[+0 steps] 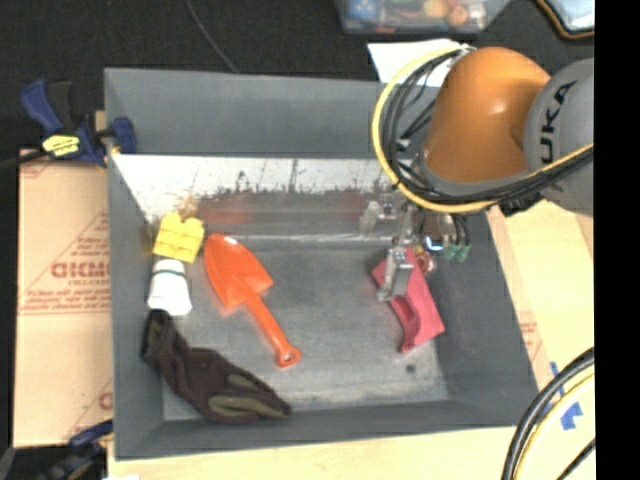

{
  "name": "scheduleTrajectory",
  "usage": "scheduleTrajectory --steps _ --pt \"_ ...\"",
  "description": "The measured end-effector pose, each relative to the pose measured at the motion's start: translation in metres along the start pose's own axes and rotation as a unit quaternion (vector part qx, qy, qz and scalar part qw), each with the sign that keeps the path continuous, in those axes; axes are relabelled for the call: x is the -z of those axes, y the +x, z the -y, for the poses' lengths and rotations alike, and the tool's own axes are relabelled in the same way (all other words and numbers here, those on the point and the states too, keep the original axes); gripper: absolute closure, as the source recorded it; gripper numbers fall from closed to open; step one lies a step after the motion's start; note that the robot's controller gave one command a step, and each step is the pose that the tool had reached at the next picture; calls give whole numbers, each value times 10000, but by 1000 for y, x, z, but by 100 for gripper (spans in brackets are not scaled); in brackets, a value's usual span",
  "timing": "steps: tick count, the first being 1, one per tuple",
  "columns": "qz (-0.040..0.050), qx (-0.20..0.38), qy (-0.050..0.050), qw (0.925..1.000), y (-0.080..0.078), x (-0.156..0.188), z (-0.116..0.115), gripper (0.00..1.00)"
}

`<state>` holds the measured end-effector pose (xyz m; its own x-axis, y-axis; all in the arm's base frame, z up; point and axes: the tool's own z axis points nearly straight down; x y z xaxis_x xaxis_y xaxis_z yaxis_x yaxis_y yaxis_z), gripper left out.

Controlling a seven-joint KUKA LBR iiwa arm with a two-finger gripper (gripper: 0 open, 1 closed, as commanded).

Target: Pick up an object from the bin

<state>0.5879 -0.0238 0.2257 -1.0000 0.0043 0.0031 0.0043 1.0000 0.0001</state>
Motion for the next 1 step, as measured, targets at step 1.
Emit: scheduleTrajectory --steps 1 --pt "39 2 3 10000 -1 5 0 0"
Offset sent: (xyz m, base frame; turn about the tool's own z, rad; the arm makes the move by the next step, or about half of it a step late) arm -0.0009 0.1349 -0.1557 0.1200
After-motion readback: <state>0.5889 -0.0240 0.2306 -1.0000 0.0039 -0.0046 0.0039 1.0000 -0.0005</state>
